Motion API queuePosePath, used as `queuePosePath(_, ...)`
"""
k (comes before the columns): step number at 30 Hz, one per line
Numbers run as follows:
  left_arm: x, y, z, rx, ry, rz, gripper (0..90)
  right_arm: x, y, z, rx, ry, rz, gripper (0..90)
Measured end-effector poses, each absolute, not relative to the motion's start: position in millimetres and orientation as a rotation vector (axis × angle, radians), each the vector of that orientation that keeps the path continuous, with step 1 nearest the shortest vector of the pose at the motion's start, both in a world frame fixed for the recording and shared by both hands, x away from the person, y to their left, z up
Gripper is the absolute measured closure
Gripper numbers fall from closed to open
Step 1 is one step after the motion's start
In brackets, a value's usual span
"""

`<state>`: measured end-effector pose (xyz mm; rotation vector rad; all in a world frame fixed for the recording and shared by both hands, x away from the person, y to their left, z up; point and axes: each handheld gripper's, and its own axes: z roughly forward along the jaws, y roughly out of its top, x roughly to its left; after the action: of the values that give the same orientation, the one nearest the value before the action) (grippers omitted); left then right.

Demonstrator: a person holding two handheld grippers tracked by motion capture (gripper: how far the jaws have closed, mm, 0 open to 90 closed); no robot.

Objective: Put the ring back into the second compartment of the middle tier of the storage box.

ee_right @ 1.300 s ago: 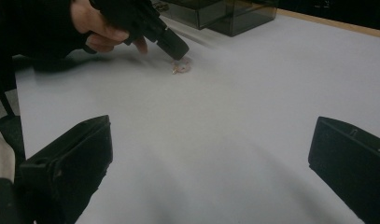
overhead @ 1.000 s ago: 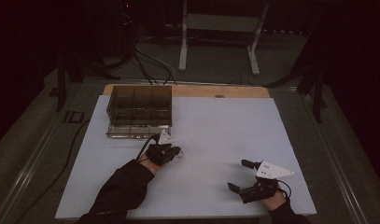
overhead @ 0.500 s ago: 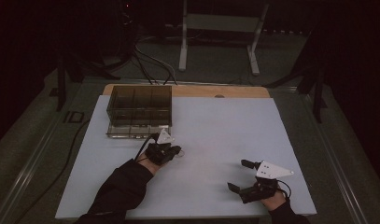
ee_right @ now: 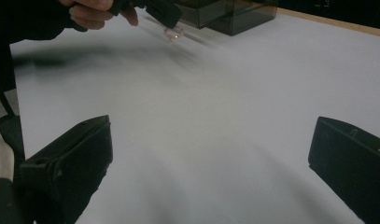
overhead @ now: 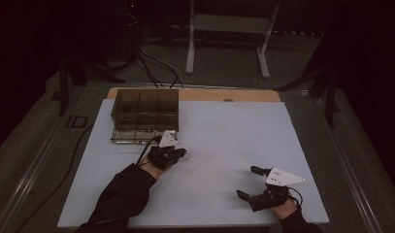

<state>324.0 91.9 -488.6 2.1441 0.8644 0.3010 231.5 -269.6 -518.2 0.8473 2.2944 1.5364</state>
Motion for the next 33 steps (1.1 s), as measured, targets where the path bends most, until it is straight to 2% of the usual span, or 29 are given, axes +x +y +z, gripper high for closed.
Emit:
queuePosePath(19,323,97,-476,2.128,0.835,0.324,90.0,231,-269,-518,0.848,2.297,1.535,0.0)
queuePosePath(33,326,110,-468,2.059,0.879,0.342,90.0,232,-269,-519,0.851,2.298,1.535,0.0)
